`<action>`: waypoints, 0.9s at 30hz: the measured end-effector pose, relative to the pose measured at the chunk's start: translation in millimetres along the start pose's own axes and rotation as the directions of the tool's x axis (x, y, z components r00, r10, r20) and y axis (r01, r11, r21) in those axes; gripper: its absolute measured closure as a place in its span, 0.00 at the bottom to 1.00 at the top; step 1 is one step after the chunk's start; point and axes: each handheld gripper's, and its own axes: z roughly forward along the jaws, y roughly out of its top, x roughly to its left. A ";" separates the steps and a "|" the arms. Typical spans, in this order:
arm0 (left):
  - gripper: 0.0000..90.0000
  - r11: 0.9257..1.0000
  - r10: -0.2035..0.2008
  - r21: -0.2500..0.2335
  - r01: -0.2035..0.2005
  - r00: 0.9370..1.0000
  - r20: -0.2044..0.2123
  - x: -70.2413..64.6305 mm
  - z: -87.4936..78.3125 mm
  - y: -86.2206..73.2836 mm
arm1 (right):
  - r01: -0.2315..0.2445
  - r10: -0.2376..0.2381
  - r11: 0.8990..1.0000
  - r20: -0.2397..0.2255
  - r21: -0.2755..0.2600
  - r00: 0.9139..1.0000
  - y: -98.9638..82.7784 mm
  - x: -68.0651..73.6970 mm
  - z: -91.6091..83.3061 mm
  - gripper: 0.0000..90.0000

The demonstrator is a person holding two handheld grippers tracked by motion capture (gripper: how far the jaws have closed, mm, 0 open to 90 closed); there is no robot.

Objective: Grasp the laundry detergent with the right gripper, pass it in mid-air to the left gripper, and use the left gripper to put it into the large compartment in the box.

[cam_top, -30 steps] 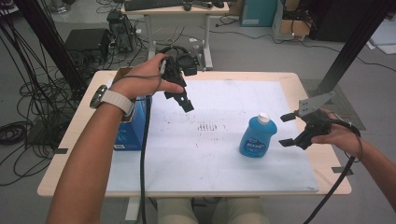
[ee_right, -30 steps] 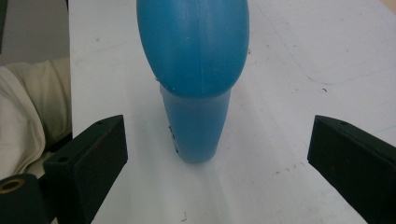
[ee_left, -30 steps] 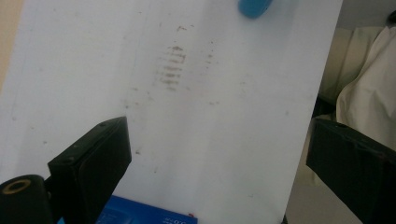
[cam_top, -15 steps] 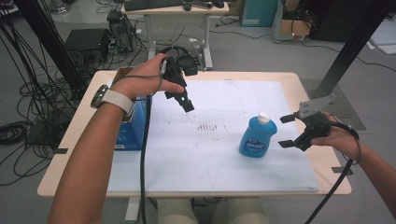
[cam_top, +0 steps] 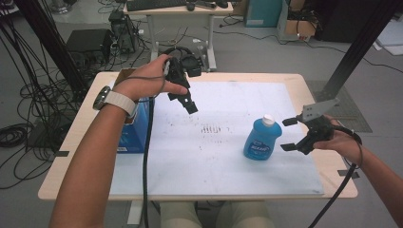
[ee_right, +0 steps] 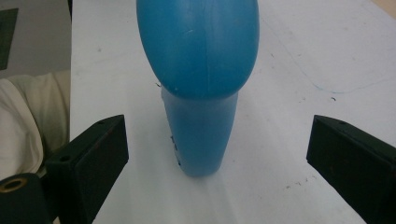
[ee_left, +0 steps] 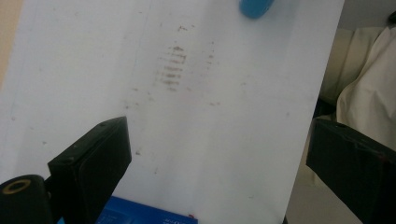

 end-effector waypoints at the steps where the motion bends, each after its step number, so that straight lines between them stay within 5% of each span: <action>1: 0.08 1.000 0.001 0.000 -0.001 1.000 -0.001 0.1 0.0 0.0 | -0.011 0.011 1.000 -0.001 -0.003 1.000 0.0 0.8 1.0 0.06; 7: 0.08 1.000 -0.001 -0.001 0.001 1.000 0.000 0.4 0.4 -0.3 | -0.022 0.022 1.000 0.001 -0.017 1.000 -1.7 1.4 4.1 0.06; 9: 0.08 1.000 -0.002 -0.002 0.002 1.000 0.002 0.6 0.8 -0.6 | -0.062 0.062 0.998 0.012 -0.027 0.998 -1.2 4.7 5.5 0.06; 27: 0.08 1.000 -0.005 0.000 0.005 1.000 0.007 0.7 2.6 -2.0 | -0.062 0.062 0.997 0.005 -0.034 0.998 -2.2 4.3 8.5 0.06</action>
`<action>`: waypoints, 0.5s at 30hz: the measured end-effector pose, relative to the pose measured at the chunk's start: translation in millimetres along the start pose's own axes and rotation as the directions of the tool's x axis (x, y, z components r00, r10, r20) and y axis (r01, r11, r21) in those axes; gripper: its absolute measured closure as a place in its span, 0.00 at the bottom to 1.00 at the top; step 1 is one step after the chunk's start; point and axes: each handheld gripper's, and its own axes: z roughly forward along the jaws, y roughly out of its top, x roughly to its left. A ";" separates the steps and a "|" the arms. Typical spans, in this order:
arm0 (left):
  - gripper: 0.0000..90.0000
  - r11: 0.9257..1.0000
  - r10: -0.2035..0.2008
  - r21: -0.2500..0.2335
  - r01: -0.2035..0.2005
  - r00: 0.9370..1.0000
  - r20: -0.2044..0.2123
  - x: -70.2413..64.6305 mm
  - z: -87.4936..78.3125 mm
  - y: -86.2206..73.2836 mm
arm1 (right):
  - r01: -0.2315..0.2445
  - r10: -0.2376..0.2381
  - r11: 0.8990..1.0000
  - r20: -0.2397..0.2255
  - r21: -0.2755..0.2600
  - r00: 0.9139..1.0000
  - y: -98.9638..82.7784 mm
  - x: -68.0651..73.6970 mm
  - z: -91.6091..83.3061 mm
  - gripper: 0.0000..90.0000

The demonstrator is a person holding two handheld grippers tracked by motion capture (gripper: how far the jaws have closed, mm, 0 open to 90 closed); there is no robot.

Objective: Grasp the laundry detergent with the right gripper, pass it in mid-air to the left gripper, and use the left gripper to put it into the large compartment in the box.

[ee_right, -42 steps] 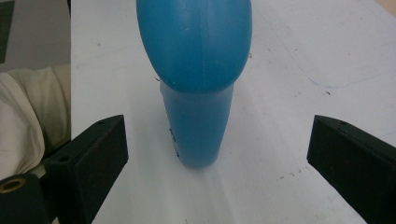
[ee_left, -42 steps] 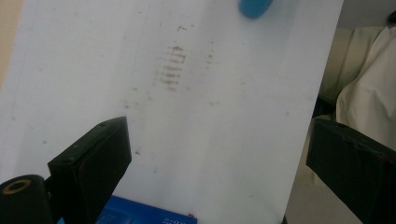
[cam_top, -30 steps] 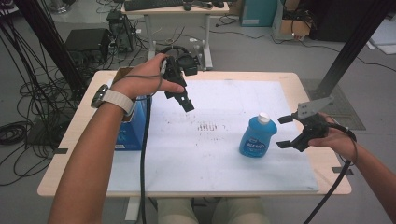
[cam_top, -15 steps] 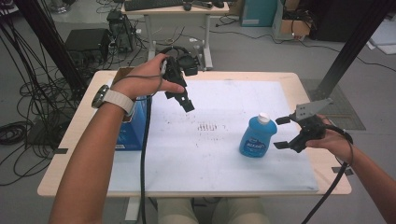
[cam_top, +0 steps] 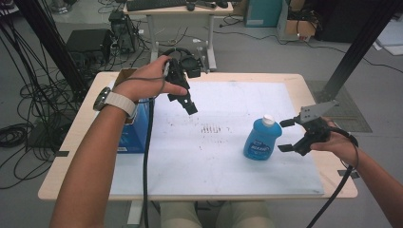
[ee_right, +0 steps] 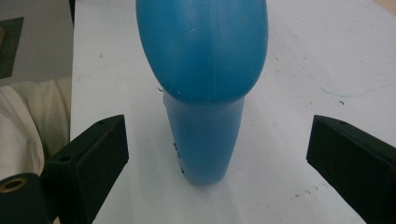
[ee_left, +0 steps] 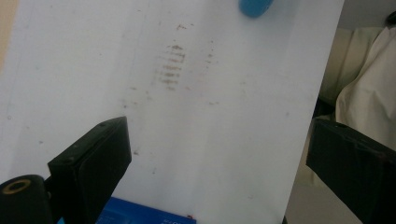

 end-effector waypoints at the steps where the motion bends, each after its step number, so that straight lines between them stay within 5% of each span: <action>1: 0.08 1.000 -0.001 -0.001 0.001 1.000 -0.001 0.0 0.0 -0.1 | 0.000 0.000 1.000 -0.001 0.000 1.000 0.0 -0.1 0.0 0.06; 15: 0.08 1.000 -0.001 0.002 0.001 1.000 0.002 -0.1 0.5 0.6 | -0.005 0.005 1.000 0.000 0.001 1.000 -0.5 -0.1 0.3 0.06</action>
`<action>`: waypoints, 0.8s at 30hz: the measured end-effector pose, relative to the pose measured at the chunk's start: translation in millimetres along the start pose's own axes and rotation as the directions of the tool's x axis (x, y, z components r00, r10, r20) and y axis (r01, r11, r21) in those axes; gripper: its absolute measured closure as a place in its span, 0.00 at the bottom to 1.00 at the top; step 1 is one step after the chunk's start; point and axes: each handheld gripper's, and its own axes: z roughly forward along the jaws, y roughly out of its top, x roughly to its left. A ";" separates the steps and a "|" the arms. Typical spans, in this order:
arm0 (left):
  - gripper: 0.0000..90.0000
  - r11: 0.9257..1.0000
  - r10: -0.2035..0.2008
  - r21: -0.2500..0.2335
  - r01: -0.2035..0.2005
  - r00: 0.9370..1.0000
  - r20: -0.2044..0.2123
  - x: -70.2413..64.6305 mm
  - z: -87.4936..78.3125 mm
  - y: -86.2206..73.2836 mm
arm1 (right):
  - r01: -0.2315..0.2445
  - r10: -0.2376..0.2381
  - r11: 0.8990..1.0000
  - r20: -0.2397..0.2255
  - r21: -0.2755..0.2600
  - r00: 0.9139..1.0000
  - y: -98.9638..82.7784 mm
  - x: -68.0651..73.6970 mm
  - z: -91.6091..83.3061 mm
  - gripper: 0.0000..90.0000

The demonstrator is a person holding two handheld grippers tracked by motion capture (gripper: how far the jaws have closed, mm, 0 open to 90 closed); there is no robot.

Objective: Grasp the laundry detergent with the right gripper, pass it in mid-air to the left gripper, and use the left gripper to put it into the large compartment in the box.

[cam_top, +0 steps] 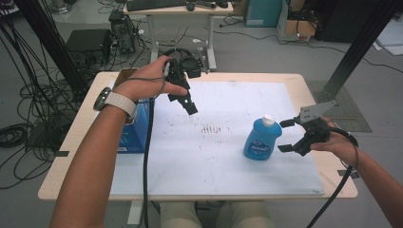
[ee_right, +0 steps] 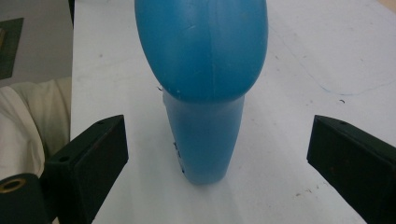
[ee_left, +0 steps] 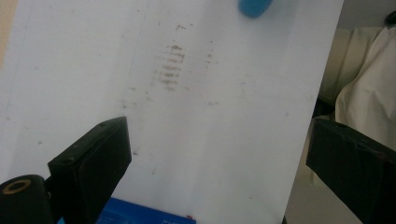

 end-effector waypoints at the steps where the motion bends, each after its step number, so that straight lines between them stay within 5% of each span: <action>1: 0.08 1.000 0.002 0.000 -0.002 1.000 0.000 0.1 0.0 -0.1 | 0.001 -0.001 1.000 -0.001 -0.001 1.000 0.0 -0.2 0.1 0.06; 24: 0.08 1.000 -0.001 -0.005 0.001 1.000 -0.002 0.1 -0.1 -1.6 | -0.008 0.008 1.000 -0.005 -0.008 1.000 0.8 -0.1 0.3 0.06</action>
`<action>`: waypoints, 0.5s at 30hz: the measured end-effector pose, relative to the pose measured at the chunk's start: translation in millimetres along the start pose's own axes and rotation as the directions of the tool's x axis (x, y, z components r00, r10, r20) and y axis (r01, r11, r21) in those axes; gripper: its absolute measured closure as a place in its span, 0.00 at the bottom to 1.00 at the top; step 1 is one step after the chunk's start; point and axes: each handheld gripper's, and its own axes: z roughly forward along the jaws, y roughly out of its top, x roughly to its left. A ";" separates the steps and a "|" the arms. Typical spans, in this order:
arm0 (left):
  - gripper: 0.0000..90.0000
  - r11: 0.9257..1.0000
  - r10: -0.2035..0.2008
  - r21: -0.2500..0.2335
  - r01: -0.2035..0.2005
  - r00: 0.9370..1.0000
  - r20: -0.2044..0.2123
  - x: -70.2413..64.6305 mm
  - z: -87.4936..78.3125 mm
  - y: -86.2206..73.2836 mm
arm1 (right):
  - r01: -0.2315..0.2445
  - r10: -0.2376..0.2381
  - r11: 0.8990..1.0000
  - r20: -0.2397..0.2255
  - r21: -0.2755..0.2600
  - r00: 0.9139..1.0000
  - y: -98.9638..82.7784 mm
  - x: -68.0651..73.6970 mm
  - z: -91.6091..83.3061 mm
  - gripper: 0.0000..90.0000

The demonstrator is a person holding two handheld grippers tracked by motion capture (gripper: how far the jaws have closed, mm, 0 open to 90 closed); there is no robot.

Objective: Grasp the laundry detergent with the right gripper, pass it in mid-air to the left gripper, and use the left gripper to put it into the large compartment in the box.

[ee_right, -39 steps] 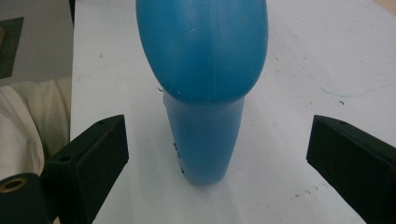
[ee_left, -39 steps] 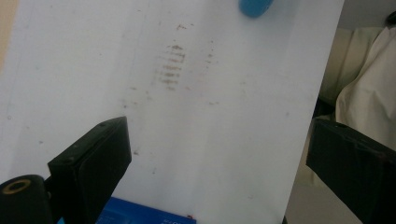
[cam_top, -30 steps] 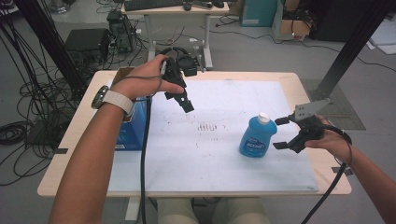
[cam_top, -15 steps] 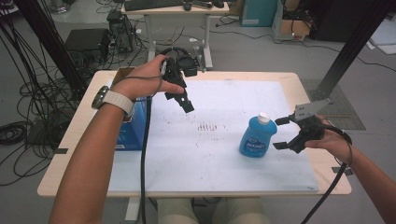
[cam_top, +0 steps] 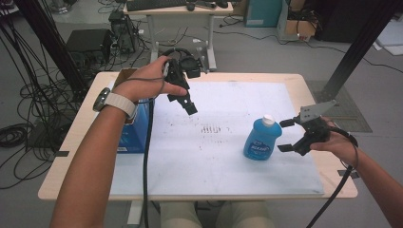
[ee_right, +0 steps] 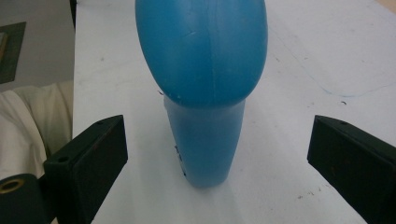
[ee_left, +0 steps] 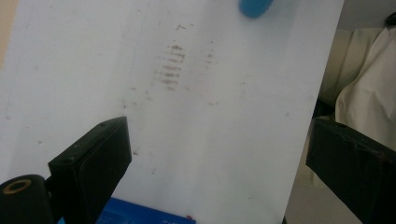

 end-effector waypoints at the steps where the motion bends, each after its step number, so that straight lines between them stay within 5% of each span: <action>1: 0.08 1.000 0.000 0.000 0.000 1.000 0.000 0.1 0.0 0.0 | 0.002 -0.002 1.000 -0.001 -0.001 1.000 0.0 -0.2 0.3 0.06; 15: 0.08 1.000 -0.001 -0.001 0.001 1.000 -0.002 0.4 0.3 -0.2 | 0.005 -0.005 1.000 0.001 -0.001 1.000 0.6 -0.1 0.5 0.06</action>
